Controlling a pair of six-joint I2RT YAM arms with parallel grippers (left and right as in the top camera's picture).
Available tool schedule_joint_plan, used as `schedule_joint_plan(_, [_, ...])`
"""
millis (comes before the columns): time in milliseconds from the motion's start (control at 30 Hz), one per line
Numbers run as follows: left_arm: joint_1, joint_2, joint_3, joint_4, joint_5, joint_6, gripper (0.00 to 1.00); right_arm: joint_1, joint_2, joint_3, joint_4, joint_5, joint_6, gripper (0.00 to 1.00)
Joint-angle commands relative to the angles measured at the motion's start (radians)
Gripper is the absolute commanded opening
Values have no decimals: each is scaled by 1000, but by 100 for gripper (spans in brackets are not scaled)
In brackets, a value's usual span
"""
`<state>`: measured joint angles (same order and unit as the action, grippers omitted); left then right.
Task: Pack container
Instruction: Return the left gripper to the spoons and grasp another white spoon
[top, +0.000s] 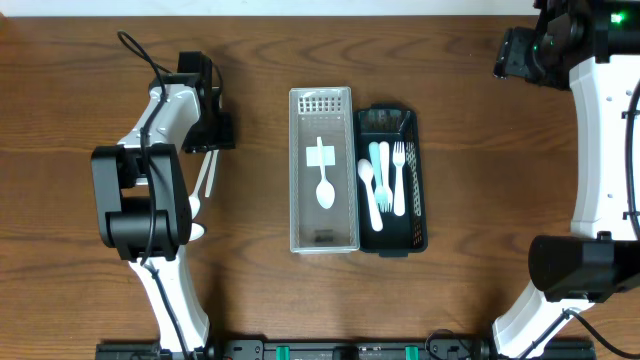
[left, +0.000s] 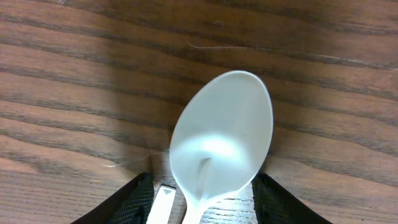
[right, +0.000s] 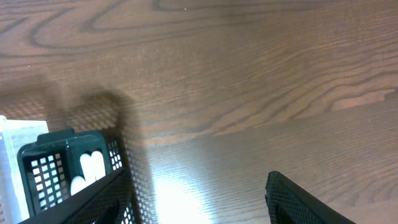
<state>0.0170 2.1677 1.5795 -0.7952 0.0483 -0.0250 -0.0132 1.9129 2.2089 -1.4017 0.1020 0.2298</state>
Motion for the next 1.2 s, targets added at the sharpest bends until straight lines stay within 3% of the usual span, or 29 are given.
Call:
schedule_joint_plan(0, [7, -30, -13, -3, -15, 6, 54, -8, 4, -8, -2, 6, 1, 72])
schedule_joint_plan(167, [7, -29, -13, -3, -15, 8, 53, -8, 4, -8, -2, 6, 1, 72])
schedule_joint_plan(267, [7, -23, -14, -3, -15, 29, 41, -8, 4, -8, -2, 6, 1, 72])
schedule_joint_plan(433, [7, -2, -14, -3, -15, 32, 41, -8, 4, -8, -3, 6, 1, 72])
schedule_joint_plan(567, [7, 0, -14, -2, -15, 33, 24, -8, 4, -8, -3, 6, 1, 72])
schedule_joint_plan(900, [7, 0, -14, -3, -15, 32, 19, -8, 4, -8, -3, 6, 1, 72])
schedule_joint_plan(1000, [7, 0, -14, -3, -15, 32, 9, -8, 4, -8, -3, 6, 1, 72])
schedule_joint_plan(1167, [6, 0, -13, -9, -15, 32, 6, -8, 4, -8, -3, 6, 1, 72])
